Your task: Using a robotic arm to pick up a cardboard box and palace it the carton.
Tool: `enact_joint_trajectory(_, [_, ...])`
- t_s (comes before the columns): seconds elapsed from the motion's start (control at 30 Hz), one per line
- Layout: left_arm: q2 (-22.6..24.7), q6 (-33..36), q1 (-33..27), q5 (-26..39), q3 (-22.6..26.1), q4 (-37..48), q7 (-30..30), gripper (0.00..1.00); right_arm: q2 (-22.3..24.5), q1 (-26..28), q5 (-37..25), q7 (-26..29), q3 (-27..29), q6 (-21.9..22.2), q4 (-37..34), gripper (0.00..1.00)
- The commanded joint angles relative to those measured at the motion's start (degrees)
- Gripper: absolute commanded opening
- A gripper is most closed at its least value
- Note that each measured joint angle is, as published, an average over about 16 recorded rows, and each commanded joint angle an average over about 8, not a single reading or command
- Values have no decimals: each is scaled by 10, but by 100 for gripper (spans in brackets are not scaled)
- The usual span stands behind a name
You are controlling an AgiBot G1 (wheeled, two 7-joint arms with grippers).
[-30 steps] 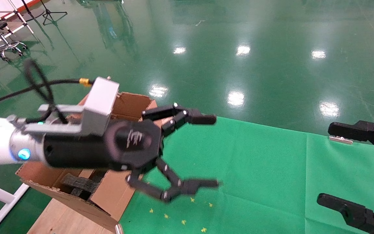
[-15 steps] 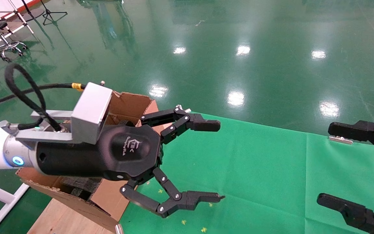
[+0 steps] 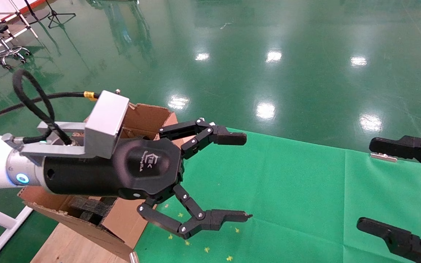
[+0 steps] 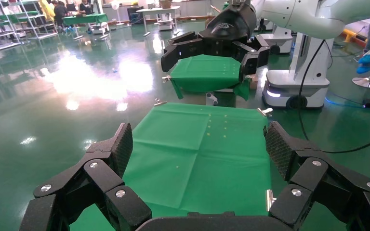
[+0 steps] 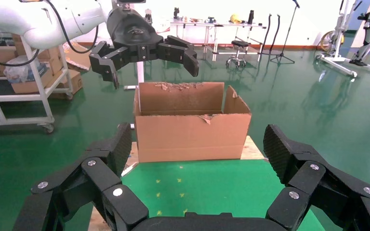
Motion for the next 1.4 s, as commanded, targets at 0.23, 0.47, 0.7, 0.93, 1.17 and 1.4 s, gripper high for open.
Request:
enact_joint_trajectory(0.23, [0,-1,-1,2,1,2,0,100,0,0,0,0,0,0,0,100])
enact_joint_trajectory(0.47, [0,-1,-2,2,1,2,-1,100,0,0,0,0,0,0,0,100])
enact_joint_trajectory(0.7, [0,-1,-2,3,2,3,-1,100,0,0,0,0,0,0,0,100])
enact_joint_trajectory(0.93, [0,-1,-2,3,2,3,-1,100,0,0,0,0,0,0,0,100])
enact_joint_trajectory(1.17, [0,-1,-3,3,2,3,-1,100,0,0,0,0,0,0,0,100])
enact_joint_trajectory(1.4, [0,-1,-3,3,2,3,-1,100,0,0,0,0,0,0,0,100])
